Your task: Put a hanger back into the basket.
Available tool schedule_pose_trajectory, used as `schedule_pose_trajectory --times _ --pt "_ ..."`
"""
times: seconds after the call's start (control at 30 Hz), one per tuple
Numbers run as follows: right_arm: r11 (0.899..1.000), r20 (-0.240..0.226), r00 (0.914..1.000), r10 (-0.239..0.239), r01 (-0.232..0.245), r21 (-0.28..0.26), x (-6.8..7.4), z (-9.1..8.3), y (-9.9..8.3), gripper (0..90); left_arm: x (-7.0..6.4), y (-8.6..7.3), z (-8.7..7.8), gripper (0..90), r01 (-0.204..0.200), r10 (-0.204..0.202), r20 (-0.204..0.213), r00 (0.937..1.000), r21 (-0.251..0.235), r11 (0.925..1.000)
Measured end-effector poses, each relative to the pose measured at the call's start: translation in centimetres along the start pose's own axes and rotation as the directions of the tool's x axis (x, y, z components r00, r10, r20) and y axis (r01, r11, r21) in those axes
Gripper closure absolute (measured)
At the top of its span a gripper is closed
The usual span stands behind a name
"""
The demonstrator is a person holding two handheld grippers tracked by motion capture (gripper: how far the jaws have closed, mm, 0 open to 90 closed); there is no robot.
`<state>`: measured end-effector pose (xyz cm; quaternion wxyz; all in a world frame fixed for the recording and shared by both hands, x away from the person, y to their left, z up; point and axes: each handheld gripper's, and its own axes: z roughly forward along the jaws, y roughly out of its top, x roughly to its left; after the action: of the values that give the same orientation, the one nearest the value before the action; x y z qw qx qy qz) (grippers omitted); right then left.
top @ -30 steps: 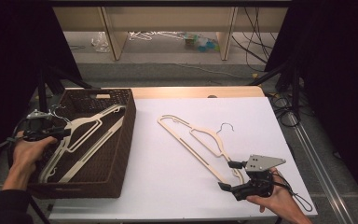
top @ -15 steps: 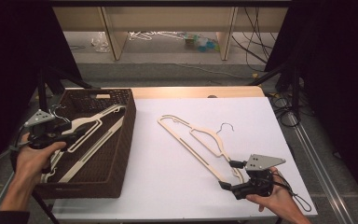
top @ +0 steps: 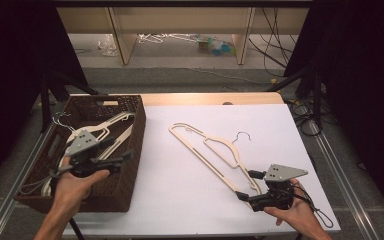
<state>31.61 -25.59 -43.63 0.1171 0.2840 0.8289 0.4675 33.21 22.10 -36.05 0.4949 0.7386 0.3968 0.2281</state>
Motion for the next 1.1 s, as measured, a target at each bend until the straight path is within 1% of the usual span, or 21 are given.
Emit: schedule_pose_trajectory --times 0.03,0.1,0.13,0.2,0.23,0.27,0.33,0.4,0.53,0.57,0.6,0.63,0.73,0.8,0.83,0.87,0.97,1.0,1.03,1.07,1.1 --pt "1.0 0.012 0.9999 0.001 -0.001 -0.006 0.0 0.0 0.0 17.9 -0.5 -0.1 0.3 23.9 -0.01 0.01 0.022 0.9997 0.0 1.0" --pt "1.0 0.022 0.9997 0.011 -0.011 -0.012 -0.1 0.0 -0.1 17.6 -1.3 -0.4 0.9 22.5 -0.031 0.031 0.031 0.999 0.002 0.9995" --pt "1.0 0.019 0.9997 0.013 -0.013 -0.02 -0.1 0.0 -0.1 17.6 -1.6 -0.5 1.1 21.3 -0.025 0.025 0.037 0.999 0.001 0.9997" --pt "1.0 0.031 0.9993 0.021 -0.02 -0.017 -0.1 -0.2 -0.1 17.5 -2.5 -0.9 1.6 19.9 -0.018 0.019 0.052 0.9985 -0.009 0.9998" --pt "0.999 0.021 0.9997 0.016 -0.015 -0.034 -0.2 -0.1 -0.1 17.5 -2.9 -0.9 1.7 19.8 -0.023 0.024 0.059 0.998 -0.015 0.9996" --pt "0.999 0.029 0.9994 0.018 -0.018 -0.03 -0.2 -0.2 -0.1 17.5 -3.3 -1.0 1.8 19.5 -0.023 0.024 0.069 0.9973 -0.021 0.9995" --pt "0.999 0.025 0.9992 0.03 -0.03 -0.029 -0.2 -0.3 -0.2 17.5 -4.1 -1.1 1.9 19.2 -0.042 0.044 0.076 0.9962 -0.03 0.9987" --pt "0.999 0.025 0.9994 0.023 -0.022 -0.033 -0.3 -0.2 -0.3 17.5 -4.6 -1.2 2.1 19.0 -0.052 0.055 0.084 0.9949 -0.037 0.998" --pt "0.999 0.021 0.9995 0.023 -0.022 -0.038 -0.3 -0.1 -0.3 17.5 -5.5 -1.6 2.3 18.4 -0.038 0.043 0.095 0.9946 -0.052 0.9979" --pt "0.999 0.022 0.9995 0.022 -0.021 -0.028 -0.3 -0.2 -0.3 17.4 -5.7 -1.8 2.4 18.4 -0.043 0.047 0.093 0.9946 -0.053 0.9977" --pt "0.999 0.028 0.9994 0.022 -0.021 -0.036 -0.2 -0.1 -0.3 17.5 -6.0 -2.0 2.4 18.4 -0.054 0.059 0.086 0.9945 -0.053 0.9971" --pt "0.999 0.034 0.9991 0.024 -0.023 -0.032 -0.2 -0.2 -0.3 17.5 -6.1 -2.2 2.5 18.4 -0.068 0.073 0.087 0.9935 -0.057 0.996" --pt "0.999 0.036 0.9991 0.021 -0.02 -0.034 -0.2 -0.2 -0.3 17.4 -6.7 -2.8 2.8 18.5 -0.06 0.065 0.104 0.9925 -0.046 0.9971" --pt "0.999 0.035 0.9991 0.023 -0.022 -0.034 -0.2 -0.2 -0.2 17.3 -7.0 -3.1 2.8 18.5 -0.057 0.061 0.101 0.993 -0.047 0.9973" --pt "0.999 0.033 0.9991 0.025 -0.024 -0.033 -0.1 -0.2 -0.2 17.3 -7.1 -3.3 2.8 18.5 -0.059 0.065 0.108 0.992 -0.054 0.9968" --pt "0.999 0.033 0.9992 0.024 -0.023 -0.034 -0.2 -0.2 -0.2 17.3 -7.2 -3.4 2.8 18.5 -0.055 0.06 0.099 0.9933 -0.046 0.9974" --pt "0.999 0.033 0.9991 0.026 -0.025 -0.032 -0.1 -0.2 -0.2 17.2 -7.6 -3.9 3.0 18.5 -0.066 0.072 0.124 0.9896 -0.051 0.9965" --pt "0.999 0.031 0.9991 0.029 -0.028 -0.029 -0.1 -0.2 -0.2 17.3 -7.7 -4.0 3.1 18.5 -0.063 0.069 0.127 0.9895 -0.051 0.9967" --pt "0.999 0.015 0.9994 0.031 -0.03 -0.034 -0.1 -0.1 -0.2 17.2 -7.7 -4.2 3.1 18.5 -0.069 0.075 0.132 0.9884 -0.05 0.9964" --pt "0.999 0.016 0.9995 0.029 -0.028 -0.019 -0.1 -0.2 -0.2 17.3 -7.8 -4.4 3.2 18.4 -0.061 0.068 0.141 0.9877 -0.053 0.9968" --pt "0.999 0.016 0.9995 0.027 -0.027 -0.019 -0.1 -0.2 -0.2 17.3 -7.9 -4.5 3.3 18.3 -0.076 0.082 0.141 0.9866 -0.048 0.9959"
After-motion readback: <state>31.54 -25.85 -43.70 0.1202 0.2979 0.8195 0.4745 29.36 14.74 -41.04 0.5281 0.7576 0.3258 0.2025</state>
